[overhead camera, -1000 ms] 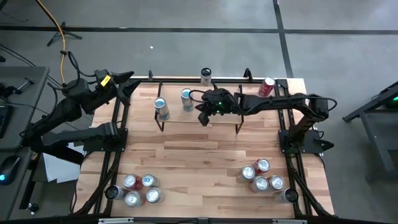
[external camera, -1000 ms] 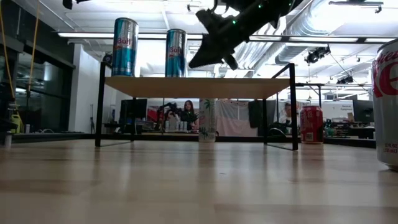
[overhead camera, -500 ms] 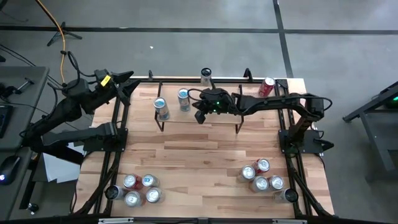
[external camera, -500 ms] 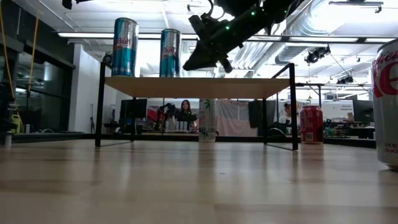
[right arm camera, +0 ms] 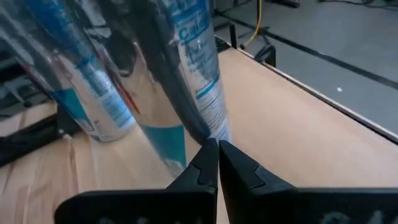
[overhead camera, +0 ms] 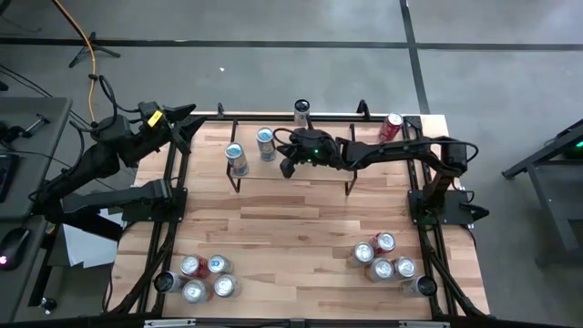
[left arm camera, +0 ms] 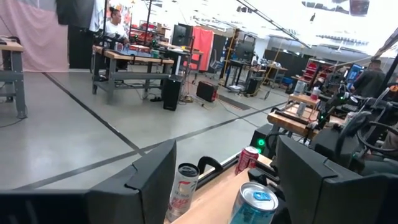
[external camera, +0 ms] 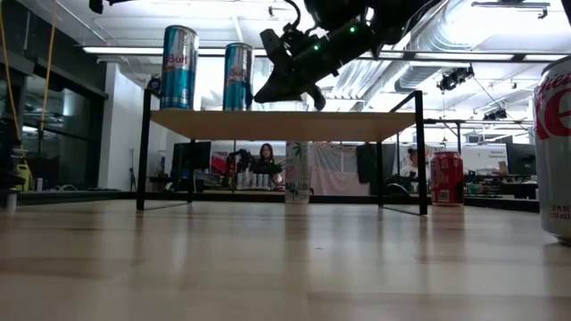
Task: Place canned beverage on shelf
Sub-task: Put the right blue soda can aligned with the other blue soda can on the shelf
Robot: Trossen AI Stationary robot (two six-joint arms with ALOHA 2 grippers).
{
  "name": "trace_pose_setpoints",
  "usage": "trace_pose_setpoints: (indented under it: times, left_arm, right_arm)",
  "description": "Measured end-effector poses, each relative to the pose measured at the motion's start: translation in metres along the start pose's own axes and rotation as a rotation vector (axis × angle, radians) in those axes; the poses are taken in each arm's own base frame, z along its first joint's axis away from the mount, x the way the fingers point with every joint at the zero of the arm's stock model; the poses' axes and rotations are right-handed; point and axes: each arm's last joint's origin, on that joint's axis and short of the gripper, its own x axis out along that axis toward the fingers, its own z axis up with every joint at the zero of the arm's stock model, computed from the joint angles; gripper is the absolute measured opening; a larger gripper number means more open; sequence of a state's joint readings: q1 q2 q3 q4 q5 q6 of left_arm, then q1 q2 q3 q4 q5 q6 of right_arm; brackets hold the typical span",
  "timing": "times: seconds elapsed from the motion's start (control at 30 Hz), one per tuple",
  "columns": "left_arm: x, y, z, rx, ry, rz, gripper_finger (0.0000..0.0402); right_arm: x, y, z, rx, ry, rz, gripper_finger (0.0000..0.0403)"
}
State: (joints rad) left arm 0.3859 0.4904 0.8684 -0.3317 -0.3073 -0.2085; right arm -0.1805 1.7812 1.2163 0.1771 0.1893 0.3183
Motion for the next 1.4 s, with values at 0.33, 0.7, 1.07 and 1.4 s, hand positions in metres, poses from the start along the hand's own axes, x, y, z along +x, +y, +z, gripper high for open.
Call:
trace_pose_setpoints:
  times: [0.33,0.7,1.07,1.4]
  left_arm:
    - [0.0,0.0,0.0,0.0,0.0,0.0,0.0213]
    - [0.0,0.0,0.0,0.0,-0.001,-0.001,0.0213]
    - [0.0,0.0,0.0,0.0,-0.001,-0.001,0.0213]
    - [0.0,0.0,0.0,0.0,-0.001,-0.001,0.0213]
  right_arm:
    - [0.008,0.007,-0.002,0.076,-0.057,0.044,0.0]
    - [0.022,0.018,0.023,0.03,-0.06,0.05,0.0]
    - [0.035,0.015,0.026,0.023,-0.033,0.038,0.0]
    - [0.04,0.002,0.032,0.11,-0.062,0.049,0.0]
